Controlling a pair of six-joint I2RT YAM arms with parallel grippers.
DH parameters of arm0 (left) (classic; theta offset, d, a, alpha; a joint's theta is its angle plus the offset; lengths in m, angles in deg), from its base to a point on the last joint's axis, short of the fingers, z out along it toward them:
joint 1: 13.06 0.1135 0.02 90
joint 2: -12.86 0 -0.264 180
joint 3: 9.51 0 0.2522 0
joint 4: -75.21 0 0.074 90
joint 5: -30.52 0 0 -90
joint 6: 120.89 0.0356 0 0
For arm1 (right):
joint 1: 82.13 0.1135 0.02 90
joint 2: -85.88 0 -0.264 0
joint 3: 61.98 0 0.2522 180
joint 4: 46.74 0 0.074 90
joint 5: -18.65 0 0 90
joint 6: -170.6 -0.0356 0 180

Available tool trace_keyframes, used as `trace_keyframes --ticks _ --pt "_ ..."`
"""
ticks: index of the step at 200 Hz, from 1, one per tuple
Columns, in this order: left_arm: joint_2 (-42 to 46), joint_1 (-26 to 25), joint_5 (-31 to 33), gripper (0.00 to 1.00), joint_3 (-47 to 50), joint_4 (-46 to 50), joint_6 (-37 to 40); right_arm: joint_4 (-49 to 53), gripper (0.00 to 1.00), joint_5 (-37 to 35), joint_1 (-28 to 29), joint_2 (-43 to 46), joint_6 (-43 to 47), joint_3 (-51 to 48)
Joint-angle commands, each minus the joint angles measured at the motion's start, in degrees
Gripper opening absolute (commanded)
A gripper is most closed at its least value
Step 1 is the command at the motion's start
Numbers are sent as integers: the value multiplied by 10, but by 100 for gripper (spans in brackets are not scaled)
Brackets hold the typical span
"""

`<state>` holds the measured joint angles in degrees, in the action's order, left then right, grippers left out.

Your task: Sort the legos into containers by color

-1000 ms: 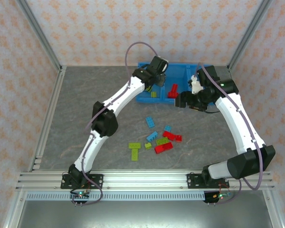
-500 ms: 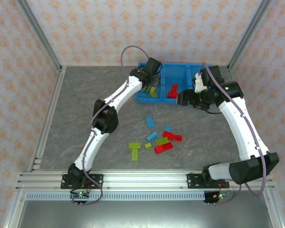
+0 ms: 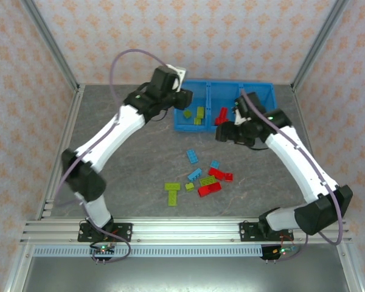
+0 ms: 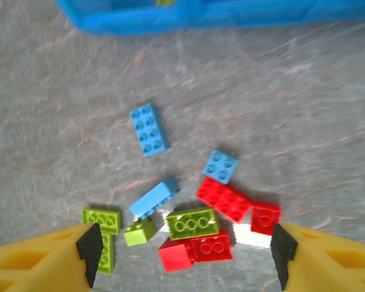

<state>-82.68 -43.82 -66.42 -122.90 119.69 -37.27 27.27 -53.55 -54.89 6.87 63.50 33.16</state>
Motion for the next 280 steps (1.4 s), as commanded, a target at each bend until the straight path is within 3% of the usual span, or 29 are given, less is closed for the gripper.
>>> trace_keyframes --ticks 1,34,72,102,124,190,280 --pt "97 -4 -8 49 93 -25 78 -64 75 -36 60 -47 -48 -15" --pt "236 -6 -52 53 210 33 205 -112 75 -80 133 -146 -52 -11" --pt "322 -7 -76 58 286 101 290 -180 75 -121 151 -231 -39 -25" --pt "350 -7 -112 63 324 95 298 -208 73 -119 156 -292 -13 -28" --pt "346 -8 -118 65 335 80 294 -211 61 -119 160 -321 -8 -21" --pt "322 -10 -125 66 335 65 291 -213 34 -143 161 -306 -16 -43" --pt "319 -12 -143 67 331 49 272 -183 34 -221 140 -171 -30 -34"
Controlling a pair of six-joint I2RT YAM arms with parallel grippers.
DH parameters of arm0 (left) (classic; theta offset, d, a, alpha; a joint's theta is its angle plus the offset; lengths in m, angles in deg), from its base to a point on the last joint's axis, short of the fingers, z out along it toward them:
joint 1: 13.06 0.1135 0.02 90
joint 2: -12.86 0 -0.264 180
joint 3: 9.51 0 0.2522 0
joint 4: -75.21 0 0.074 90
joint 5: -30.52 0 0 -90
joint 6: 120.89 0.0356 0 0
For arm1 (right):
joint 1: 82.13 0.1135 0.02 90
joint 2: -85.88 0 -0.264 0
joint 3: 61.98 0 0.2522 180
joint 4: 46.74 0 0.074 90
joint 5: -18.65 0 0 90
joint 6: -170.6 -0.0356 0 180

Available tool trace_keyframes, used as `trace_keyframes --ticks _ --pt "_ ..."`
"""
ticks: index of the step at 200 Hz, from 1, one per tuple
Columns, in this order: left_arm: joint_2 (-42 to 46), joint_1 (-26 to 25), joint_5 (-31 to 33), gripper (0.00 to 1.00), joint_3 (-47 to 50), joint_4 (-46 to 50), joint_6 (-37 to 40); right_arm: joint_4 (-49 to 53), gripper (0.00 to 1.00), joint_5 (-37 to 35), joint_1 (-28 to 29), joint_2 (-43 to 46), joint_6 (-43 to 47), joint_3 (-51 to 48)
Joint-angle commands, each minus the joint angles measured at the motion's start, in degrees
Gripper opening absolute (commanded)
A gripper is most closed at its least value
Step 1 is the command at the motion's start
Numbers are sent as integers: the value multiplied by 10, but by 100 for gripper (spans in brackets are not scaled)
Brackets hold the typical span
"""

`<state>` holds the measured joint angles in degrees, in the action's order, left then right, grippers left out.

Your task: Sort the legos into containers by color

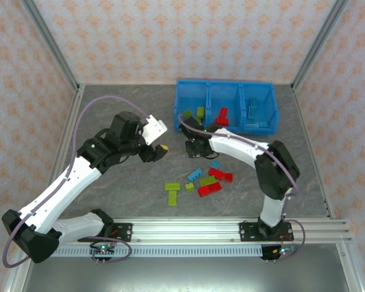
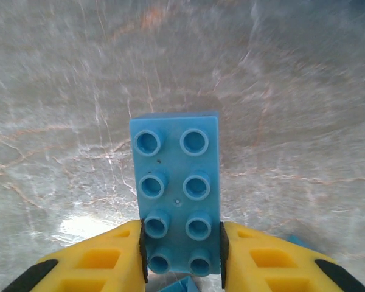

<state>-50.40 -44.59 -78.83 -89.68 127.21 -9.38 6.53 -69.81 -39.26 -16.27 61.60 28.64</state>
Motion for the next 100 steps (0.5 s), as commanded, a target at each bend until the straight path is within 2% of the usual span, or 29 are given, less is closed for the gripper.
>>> trace_keyframes --ticks 1,51,100 --pt "-4 -4 -20 67 -1 -28 -8 25 34 -59 -17 62 -11 12" --pt "-19 -9 -66 67 6 -102 -75 41 35 -93 -122 121 17 55" --pt "-40 -26 -63 67 -1 -100 -82 21 35 -97 -280 72 45 114"
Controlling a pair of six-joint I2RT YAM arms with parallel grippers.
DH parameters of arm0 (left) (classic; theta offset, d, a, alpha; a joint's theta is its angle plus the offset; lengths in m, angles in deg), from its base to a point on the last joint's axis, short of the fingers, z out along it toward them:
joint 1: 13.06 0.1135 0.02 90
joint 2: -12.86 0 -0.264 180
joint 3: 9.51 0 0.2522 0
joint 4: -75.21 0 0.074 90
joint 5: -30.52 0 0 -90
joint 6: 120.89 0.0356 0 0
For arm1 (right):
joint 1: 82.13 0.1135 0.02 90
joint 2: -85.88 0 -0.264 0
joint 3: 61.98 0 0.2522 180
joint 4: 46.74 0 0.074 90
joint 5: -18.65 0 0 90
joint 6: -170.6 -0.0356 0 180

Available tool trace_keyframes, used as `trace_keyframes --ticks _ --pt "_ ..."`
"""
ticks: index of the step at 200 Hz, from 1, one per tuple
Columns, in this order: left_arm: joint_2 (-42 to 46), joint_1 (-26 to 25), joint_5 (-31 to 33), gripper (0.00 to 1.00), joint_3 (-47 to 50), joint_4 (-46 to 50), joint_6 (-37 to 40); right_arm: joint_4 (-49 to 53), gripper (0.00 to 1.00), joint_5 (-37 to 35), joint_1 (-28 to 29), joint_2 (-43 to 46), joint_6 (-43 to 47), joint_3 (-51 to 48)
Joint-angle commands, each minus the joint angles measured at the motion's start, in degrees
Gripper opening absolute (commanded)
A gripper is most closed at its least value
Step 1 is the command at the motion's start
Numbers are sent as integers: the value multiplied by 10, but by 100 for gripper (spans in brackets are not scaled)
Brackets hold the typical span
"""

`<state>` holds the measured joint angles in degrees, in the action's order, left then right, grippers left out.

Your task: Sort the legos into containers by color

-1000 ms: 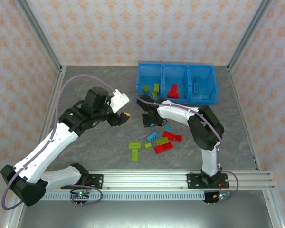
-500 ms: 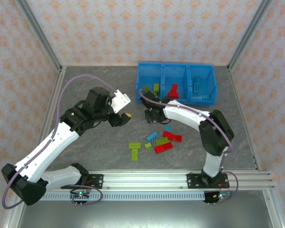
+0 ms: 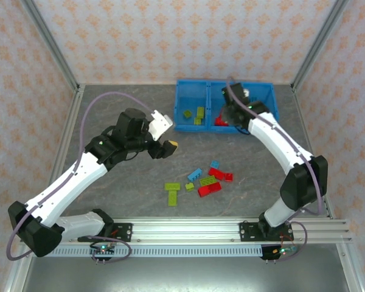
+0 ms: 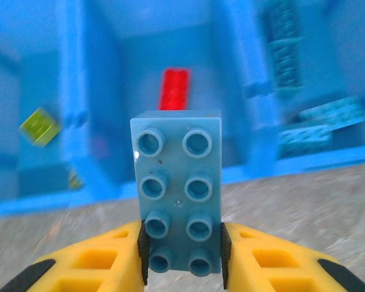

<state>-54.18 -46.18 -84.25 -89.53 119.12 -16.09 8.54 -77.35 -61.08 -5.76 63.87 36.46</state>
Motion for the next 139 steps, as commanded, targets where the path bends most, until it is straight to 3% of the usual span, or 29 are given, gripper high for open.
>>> trace_keyframes --ticks 1,36,76,121,139 --pt "-2 -10 -9 67 -3 -19 -15 0 35 -20 -63 -35 23 37" --pt "1 -19 0 67 3 -20 -20 -19 34 43 -146 -117 16 84" --pt "6 -29 16 67 19 -30 -36 -6 37 82 -181 -198 10 140" --pt "-3 -36 32 68 17 -16 -35 34 51 97 -210 -207 9 188" --pt "-9 -37 33 68 19 -12 -30 51 53 97 -210 -189 11 198"
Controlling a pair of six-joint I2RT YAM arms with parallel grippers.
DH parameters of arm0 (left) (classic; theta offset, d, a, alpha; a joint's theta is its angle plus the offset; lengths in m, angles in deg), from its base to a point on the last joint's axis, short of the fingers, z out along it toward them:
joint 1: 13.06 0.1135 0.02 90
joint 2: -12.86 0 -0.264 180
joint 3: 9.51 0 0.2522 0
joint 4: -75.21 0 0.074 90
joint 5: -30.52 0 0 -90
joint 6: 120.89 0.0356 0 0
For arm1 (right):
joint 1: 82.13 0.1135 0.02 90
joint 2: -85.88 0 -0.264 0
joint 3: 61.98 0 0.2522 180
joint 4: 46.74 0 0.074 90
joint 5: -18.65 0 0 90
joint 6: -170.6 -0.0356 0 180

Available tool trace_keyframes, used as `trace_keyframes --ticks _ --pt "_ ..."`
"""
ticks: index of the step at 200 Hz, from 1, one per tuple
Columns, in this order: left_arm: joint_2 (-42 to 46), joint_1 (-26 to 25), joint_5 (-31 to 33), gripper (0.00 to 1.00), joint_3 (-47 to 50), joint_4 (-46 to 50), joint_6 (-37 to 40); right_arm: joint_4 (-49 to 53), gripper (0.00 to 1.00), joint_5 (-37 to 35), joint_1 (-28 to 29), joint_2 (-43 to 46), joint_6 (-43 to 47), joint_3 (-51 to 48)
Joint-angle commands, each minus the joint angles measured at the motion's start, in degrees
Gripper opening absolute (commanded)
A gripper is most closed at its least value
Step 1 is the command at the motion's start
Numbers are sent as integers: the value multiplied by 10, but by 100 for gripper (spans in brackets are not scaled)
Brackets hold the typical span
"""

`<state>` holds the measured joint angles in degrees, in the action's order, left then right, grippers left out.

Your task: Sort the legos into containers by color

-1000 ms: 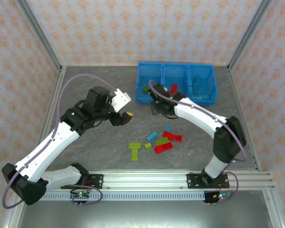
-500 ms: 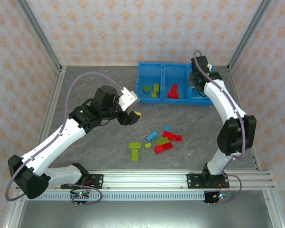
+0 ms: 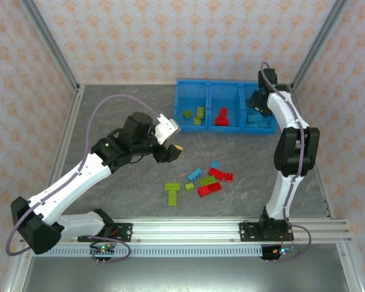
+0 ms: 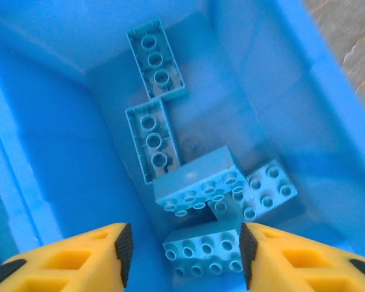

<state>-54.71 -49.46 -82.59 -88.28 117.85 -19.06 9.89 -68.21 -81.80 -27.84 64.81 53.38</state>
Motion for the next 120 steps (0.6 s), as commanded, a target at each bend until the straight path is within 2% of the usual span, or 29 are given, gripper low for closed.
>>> trace_keyframes --ticks 1,27,37,63,93,120 --pt "-4 -4 17 68 6 1 -1 38 53 5 -3 34 1 29" --pt "-28 -9 22 69 -13 25 -8 57 52 46 -3 95 -24 8" --pt "-47 -15 29 74 -26 44 -16 53 52 80 -3 131 -38 -22" --pt "-114 -41 31 75 -68 95 -36 38 56 161 -1 237 -62 -126" --pt "-194 -89 44 74 -103 113 -62 84 63 173 8 344 -53 -211" --pt "-230 -114 60 72 -107 148 -63 120 67 165 9 408 -46 -253"
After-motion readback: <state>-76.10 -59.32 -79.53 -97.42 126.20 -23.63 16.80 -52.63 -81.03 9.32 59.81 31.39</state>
